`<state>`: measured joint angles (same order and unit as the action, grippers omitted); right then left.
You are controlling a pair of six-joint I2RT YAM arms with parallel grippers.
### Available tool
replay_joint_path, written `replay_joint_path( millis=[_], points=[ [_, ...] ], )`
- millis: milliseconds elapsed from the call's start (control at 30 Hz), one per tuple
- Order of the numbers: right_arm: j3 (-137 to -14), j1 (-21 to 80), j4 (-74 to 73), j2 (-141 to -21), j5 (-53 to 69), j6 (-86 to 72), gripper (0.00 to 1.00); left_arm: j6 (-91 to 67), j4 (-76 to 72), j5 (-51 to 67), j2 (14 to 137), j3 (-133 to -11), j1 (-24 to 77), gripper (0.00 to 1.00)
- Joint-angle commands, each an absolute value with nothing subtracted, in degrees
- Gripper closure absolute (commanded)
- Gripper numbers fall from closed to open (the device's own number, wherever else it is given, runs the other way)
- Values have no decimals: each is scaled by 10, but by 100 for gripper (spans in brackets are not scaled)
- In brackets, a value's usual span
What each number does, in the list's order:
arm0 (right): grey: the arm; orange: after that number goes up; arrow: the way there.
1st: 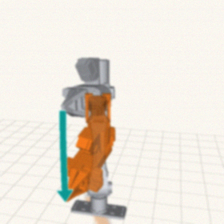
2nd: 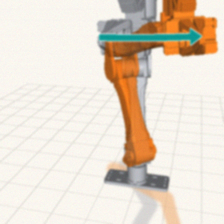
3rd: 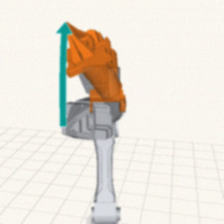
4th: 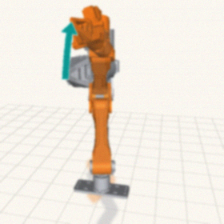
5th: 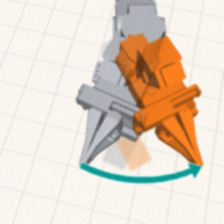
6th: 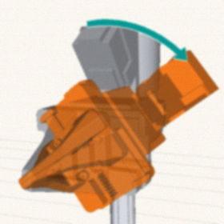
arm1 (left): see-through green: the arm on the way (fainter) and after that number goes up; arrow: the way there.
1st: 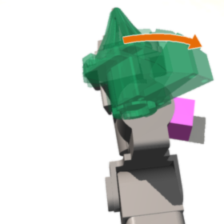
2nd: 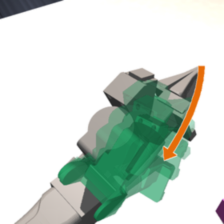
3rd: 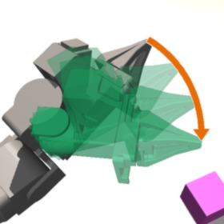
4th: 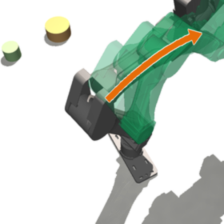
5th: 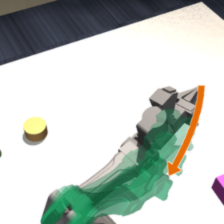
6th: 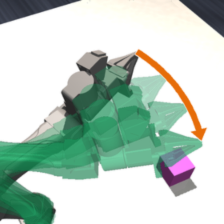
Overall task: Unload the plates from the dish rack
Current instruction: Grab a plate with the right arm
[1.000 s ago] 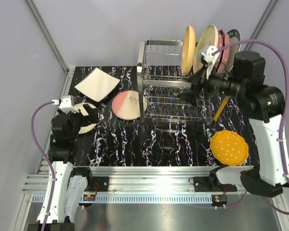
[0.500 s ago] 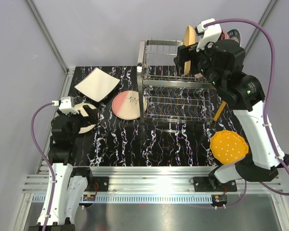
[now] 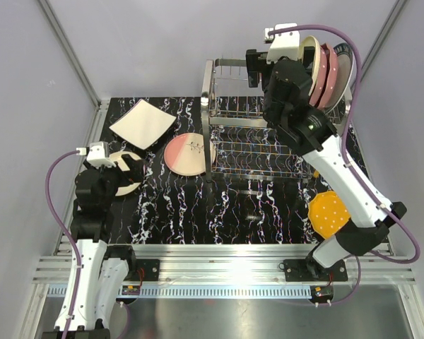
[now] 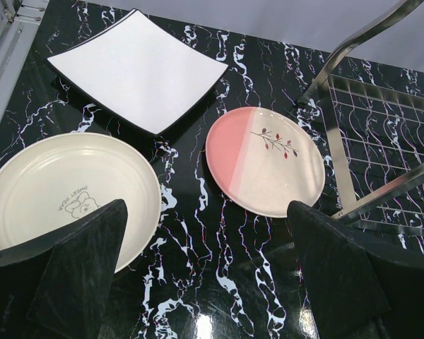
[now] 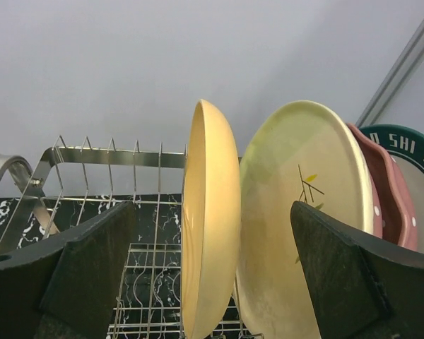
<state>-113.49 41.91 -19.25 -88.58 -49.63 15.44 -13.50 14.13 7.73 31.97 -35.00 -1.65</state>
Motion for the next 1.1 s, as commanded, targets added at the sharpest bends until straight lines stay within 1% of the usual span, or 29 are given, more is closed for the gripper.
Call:
replay_joint_path(
  millis=[0, 67, 167, 333, 533, 600, 633, 667, 767, 800, 967, 1000, 1067],
  points=[
    [-1143, 425, -139, -888, -554, 153, 2, -129, 124, 75, 316, -351, -14, 1],
    [-1146, 425, -145, -896, -556, 141, 2, -129, 124, 76, 316, -351, -14, 1],
    [-1138, 424, -120, -908, -572, 163, 3, -130, 123, 76, 314, -350, -14, 1],
    [-1130, 422, -115, -919, -581, 158, 7, -131, 122, 76, 313, -349, -14, 1],
    [-1148, 405, -202, -928, -556, 64, 13, -131, 122, 76, 310, -349, -15, 1],
    [-1152, 396, -216, -930, -550, 50, 17, -132, 121, 78, 310, -349, -14, 1],
    [-1150, 394, -218, -928, -548, 43, 19, -132, 121, 78, 310, -350, -15, 1],
    [-1149, 390, -220, -928, -548, 40, 24, -132, 121, 78, 310, -349, -15, 1],
    [-1147, 388, -220, -929, -542, 39, 32, -133, 121, 79, 309, -350, -14, 1],
    [-1145, 388, -218, -928, -538, 40, 37, -133, 121, 79, 309, -350, -15, 1],
    [-1136, 388, -198, -932, -539, 61, 52, -133, 121, 78, 308, -350, -15, 1],
    [-1136, 388, -194, -933, -542, 67, 58, -133, 121, 77, 308, -350, -14, 1],
    [-1143, 388, -194, -936, -544, 73, 65, -133, 120, 77, 308, -350, -15, 1]
  ],
)
